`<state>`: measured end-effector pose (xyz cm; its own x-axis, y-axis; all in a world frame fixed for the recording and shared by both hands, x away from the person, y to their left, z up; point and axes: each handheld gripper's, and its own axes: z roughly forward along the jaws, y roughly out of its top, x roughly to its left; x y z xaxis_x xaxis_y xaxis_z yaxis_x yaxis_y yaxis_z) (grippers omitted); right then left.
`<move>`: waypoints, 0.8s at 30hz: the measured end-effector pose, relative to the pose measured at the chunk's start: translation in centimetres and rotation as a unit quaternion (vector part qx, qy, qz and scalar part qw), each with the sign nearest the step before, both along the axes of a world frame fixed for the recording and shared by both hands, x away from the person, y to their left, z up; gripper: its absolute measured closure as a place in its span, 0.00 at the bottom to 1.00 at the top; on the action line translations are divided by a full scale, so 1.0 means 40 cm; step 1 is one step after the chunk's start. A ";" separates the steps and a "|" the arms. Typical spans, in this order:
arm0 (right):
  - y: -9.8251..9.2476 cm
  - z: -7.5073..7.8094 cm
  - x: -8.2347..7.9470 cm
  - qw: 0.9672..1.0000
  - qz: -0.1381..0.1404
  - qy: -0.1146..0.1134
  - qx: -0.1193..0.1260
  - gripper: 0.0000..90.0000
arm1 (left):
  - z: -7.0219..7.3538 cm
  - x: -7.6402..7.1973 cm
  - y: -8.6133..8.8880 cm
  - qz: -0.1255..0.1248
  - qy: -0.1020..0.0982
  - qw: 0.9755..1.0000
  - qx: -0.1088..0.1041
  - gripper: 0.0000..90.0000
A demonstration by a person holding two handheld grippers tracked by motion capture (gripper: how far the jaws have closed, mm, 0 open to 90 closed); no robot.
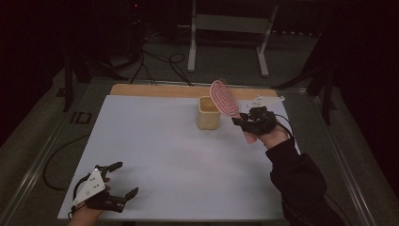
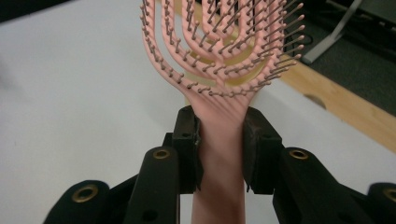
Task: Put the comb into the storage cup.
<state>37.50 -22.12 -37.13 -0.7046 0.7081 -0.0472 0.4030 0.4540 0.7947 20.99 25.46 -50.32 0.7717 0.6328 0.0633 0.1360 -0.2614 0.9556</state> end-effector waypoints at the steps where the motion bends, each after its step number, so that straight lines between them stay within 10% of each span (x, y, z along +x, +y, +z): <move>1: 0.003 0.002 0.004 1.000 -0.002 -0.005 0.005 0.78 | 0.000 0.000 0.000 0.000 -0.001 1.000 0.001 0.00; 24: 0.099 0.014 0.081 0.997 0.006 -0.050 0.063 0.78 | 0.000 -0.001 0.003 0.000 0.000 1.000 -0.002 0.00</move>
